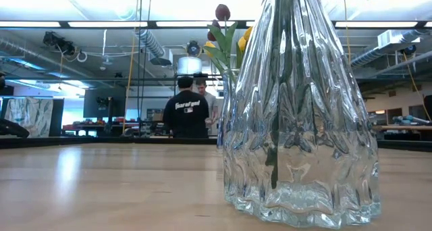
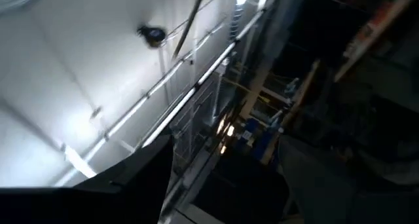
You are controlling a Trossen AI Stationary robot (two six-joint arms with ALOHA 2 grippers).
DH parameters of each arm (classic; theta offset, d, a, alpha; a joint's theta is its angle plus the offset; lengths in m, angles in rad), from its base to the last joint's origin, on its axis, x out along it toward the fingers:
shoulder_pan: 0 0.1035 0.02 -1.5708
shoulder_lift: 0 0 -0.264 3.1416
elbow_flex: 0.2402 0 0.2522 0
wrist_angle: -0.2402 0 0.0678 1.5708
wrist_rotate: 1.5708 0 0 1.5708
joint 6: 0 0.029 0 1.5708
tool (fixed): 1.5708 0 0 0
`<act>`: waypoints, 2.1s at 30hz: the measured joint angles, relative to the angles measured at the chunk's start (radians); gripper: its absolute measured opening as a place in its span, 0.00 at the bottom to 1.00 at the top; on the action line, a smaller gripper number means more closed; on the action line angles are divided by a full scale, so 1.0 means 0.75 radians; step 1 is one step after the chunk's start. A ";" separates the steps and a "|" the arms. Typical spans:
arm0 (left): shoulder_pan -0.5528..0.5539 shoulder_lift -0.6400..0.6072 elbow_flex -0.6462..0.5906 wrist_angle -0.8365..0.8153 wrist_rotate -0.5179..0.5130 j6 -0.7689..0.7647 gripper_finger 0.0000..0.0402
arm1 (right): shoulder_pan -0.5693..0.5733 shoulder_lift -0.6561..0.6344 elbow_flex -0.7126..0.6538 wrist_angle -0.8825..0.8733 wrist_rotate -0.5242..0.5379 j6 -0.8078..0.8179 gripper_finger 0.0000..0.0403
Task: Sort flowers into vase by color
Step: Put the red flower into the top transparent vase
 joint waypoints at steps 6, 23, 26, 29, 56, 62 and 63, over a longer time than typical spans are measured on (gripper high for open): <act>-0.087 0.000 -0.002 -0.193 -0.006 0.276 0.70 | 0.076 0.059 0.000 0.004 -0.058 0.234 0.00; -0.469 -0.064 -0.002 -0.245 -0.101 0.542 0.70 | 0.115 0.057 0.001 -0.128 -0.142 0.422 0.01; -0.511 -0.064 -0.002 -0.253 -0.103 0.551 0.70 | 0.129 0.058 0.001 -0.198 -0.156 0.420 0.01; -0.545 -0.064 -0.002 -0.265 -0.108 0.571 0.70 | 0.141 0.058 0.001 -0.253 -0.158 0.406 0.01; -0.612 -0.031 -0.002 -0.260 -0.230 0.501 0.56 | 0.311 0.061 0.002 -0.404 0.025 0.379 0.01; -0.662 -0.031 -0.002 -0.280 -0.318 0.500 0.35 | 0.309 0.060 0.002 -0.429 0.058 0.355 0.01; -0.669 -0.031 -0.002 -0.279 -0.324 0.500 0.32 | 0.308 0.060 0.002 -0.434 0.059 0.355 0.01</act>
